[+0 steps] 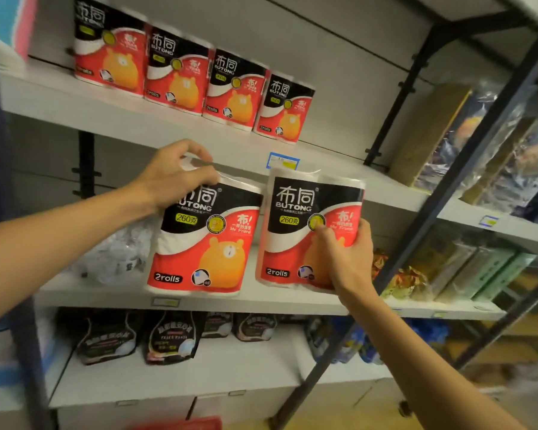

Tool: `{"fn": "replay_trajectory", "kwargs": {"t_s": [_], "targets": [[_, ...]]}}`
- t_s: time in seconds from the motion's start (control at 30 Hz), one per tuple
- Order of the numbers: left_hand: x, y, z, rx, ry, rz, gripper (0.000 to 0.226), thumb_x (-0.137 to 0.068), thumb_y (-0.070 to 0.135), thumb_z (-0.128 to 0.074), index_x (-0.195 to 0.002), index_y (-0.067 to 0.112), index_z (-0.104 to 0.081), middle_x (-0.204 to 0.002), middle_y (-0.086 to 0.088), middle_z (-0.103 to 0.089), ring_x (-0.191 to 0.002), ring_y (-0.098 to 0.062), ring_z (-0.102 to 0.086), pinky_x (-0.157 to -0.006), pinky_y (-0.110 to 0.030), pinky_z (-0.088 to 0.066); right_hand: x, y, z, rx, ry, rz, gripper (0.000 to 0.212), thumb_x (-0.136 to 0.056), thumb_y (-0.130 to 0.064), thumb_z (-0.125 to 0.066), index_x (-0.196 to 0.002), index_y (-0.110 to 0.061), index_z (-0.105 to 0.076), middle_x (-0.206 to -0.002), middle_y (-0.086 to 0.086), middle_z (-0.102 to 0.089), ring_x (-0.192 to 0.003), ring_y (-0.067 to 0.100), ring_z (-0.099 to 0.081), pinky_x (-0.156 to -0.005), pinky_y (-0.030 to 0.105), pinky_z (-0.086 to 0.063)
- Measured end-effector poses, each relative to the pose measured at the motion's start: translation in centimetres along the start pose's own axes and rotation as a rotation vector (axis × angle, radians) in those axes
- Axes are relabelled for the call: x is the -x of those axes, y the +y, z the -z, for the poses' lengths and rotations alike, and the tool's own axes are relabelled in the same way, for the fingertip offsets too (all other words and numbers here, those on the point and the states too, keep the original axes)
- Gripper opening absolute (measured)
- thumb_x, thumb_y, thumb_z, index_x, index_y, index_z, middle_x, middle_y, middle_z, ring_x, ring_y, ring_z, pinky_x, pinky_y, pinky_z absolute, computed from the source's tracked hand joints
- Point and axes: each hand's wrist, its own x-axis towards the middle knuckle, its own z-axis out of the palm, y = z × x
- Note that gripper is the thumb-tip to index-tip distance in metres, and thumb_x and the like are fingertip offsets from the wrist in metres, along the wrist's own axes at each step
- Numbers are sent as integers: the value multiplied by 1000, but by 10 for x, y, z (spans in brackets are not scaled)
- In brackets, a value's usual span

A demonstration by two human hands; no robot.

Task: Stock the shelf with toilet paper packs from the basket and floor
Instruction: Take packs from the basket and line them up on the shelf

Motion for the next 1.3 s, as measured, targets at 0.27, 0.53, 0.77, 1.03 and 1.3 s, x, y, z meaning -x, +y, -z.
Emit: {"fn": "replay_trajectory", "kwargs": {"t_s": [0.27,0.53,0.77,1.03,1.3], "targets": [[-46,16,-44,68,76,68,46,-47,38,-70,-90,27,-60,-77,-1,-63,-57,-7,-64,-49,-17,-47,-85,18,15,-44,-94,1,51,-79,-37,-75,-119,-26,-45,-104,-5,-62,-91,16,-67,-76,38,-59],[-84,77,-43,19,246,20,27,-60,27,-67,-86,25,-57,-84,-1,-62,-61,-7,-64,-46,-15,-47,-155,-5,6,-219,-189,6,46,-81,-30,-74,-117,-25,-46,-99,-5,-61,-83,14,-65,-61,27,-54],[-109,115,-22,-36,283,-94,32,-67,23,-71,-96,18,-59,-85,4,-61,-55,1,-65,-47,-15,-49,-171,-33,-1,-300,-159,19,54,-76,-37,-77,-119,-26,-47,-101,-5,-63,-85,16,-66,-62,29,-53],[-141,133,-8,-45,195,-153,31,-62,31,-64,-92,24,-61,-88,1,-62,-70,-9,-63,-55,-19,-49,-176,-66,3,-268,-60,23,49,-70,-45,-81,-104,-35,-47,-101,-5,-64,-89,18,-68,-71,36,-57],[-182,121,-23,76,119,-173,30,-72,25,-71,-98,14,-61,-84,1,-63,-56,5,-62,-49,-11,-46,-202,-70,24,-261,159,65,64,-70,-47,-81,-119,-32,-43,-106,-9,-59,-92,11,-63,-75,33,-55]]}}
